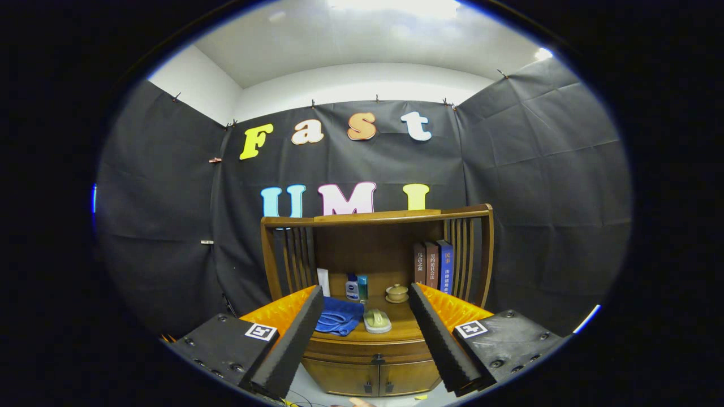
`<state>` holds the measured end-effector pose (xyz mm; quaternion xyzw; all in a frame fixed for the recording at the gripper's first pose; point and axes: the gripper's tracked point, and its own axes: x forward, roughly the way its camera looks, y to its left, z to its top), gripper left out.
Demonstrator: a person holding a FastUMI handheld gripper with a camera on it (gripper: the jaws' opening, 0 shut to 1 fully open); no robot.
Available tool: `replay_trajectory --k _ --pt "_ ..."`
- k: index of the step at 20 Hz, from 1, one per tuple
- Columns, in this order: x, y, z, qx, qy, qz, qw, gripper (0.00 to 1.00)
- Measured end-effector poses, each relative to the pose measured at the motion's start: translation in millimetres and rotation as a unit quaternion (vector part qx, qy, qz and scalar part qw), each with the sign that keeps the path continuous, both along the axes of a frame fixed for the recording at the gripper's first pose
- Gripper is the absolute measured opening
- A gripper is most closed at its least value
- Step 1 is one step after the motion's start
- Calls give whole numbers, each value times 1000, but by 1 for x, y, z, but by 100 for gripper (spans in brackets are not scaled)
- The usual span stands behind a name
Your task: Pull open the drawer, take out the items inside it, and place them on the countertop above the cabinet.
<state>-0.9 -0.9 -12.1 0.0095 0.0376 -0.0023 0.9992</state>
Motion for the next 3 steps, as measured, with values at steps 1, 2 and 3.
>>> replay_trajectory --k 1,2,3 --pt "1 1 0 1 1 1 1000 98" --pt "1 1 0 0 1 1 1000 98" --pt "0 1 0 -1 2 1 1000 98"
